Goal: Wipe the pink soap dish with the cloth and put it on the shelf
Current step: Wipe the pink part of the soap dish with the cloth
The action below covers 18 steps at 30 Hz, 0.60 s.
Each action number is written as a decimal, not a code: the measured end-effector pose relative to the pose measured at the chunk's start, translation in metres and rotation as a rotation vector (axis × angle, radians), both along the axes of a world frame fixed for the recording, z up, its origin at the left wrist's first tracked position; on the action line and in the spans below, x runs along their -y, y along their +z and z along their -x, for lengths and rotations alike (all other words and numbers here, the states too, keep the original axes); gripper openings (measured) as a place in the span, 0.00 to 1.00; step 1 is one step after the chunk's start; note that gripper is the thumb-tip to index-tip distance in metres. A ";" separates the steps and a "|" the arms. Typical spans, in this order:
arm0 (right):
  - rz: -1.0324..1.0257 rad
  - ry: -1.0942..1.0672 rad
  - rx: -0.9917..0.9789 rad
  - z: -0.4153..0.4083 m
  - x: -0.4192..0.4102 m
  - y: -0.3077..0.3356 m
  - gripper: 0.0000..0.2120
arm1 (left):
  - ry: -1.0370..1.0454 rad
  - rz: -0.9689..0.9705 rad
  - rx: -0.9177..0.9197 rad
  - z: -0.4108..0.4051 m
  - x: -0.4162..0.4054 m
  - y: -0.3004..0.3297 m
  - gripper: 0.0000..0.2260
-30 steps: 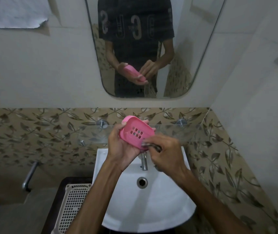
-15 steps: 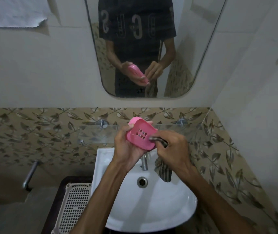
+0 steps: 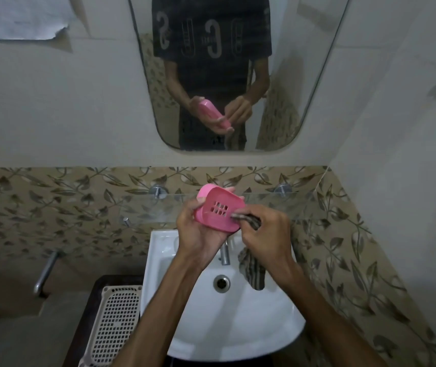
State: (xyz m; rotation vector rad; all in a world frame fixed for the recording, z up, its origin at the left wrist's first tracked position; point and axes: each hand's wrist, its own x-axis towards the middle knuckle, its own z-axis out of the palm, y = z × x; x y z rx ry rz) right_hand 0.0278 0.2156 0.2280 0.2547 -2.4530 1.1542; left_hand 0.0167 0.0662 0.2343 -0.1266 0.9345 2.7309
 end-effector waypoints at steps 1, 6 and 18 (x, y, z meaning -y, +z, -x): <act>0.014 -0.030 -0.016 0.000 0.001 0.000 0.15 | -0.009 -0.016 -0.008 0.001 0.000 -0.001 0.36; 0.073 0.019 0.006 -0.004 0.004 -0.001 0.14 | -0.050 -0.048 -0.028 0.001 0.004 -0.006 0.37; 0.054 0.025 -0.110 -0.002 0.014 0.002 0.16 | -0.063 -0.116 -0.040 -0.001 0.002 -0.007 0.37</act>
